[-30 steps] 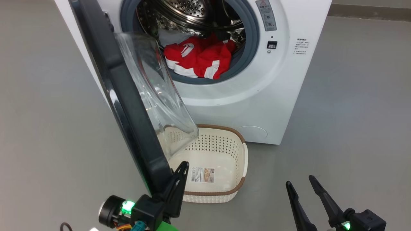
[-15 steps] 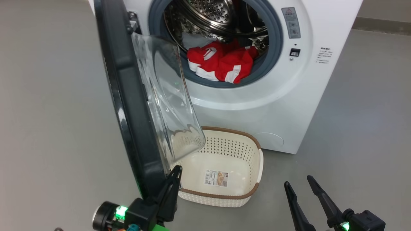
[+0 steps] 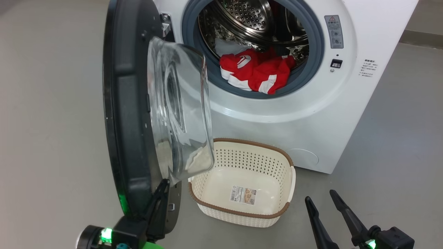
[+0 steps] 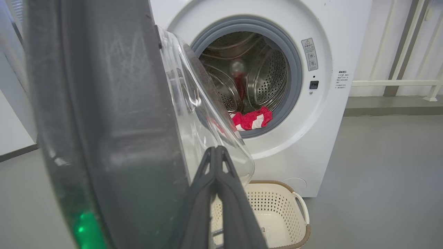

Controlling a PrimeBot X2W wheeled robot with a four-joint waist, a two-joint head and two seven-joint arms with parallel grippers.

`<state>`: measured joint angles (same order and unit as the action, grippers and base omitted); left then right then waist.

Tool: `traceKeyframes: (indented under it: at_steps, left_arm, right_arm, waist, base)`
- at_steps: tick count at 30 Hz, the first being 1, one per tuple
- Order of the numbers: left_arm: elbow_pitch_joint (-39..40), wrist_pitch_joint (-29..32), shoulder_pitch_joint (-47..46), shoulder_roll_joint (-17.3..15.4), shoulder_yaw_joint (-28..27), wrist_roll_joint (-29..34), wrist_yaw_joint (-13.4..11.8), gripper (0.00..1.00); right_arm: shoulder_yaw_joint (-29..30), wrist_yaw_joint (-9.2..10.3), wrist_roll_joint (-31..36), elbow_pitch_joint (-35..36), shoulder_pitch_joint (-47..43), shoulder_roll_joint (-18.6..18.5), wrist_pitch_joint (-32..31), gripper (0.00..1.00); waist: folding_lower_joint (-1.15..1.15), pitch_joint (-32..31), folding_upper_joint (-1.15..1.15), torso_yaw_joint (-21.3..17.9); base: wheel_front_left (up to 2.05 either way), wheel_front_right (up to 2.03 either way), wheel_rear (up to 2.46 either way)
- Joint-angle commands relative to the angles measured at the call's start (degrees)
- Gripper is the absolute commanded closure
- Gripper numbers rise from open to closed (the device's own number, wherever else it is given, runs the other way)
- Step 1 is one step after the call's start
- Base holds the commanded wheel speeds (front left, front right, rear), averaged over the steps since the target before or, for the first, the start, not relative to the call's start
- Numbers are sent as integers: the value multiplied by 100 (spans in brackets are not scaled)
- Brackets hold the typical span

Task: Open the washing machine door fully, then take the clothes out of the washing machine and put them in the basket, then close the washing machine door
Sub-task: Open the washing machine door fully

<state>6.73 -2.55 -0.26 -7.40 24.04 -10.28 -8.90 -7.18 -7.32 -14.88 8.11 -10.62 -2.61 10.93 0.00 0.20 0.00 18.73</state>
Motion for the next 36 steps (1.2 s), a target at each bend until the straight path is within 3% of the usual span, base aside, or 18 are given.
traceKeyframes:
  at_steps: [1,23,36]
  left_arm:
    - [135,-12,-111,-131,-347,-47,-142,100]
    - [-11,-310,-80,-531,-1261,-205,-619,100]
    - [-424,-596,-287,-726,-1688,-392,-692,100]
  right_arm:
    - [-165,-17,-69,183,49,-27,-23,0]
    - [-149,-17,136,446,74,-27,-329,0]
    - [-136,-17,249,617,100,-27,-509,0]
  waist:
    - [0,2,0,39]
    - [0,234,0,267]
    - [0,409,0,303]
  base:
    - [0,0,0]
    - [0,0,0]
    - [0,0,0]
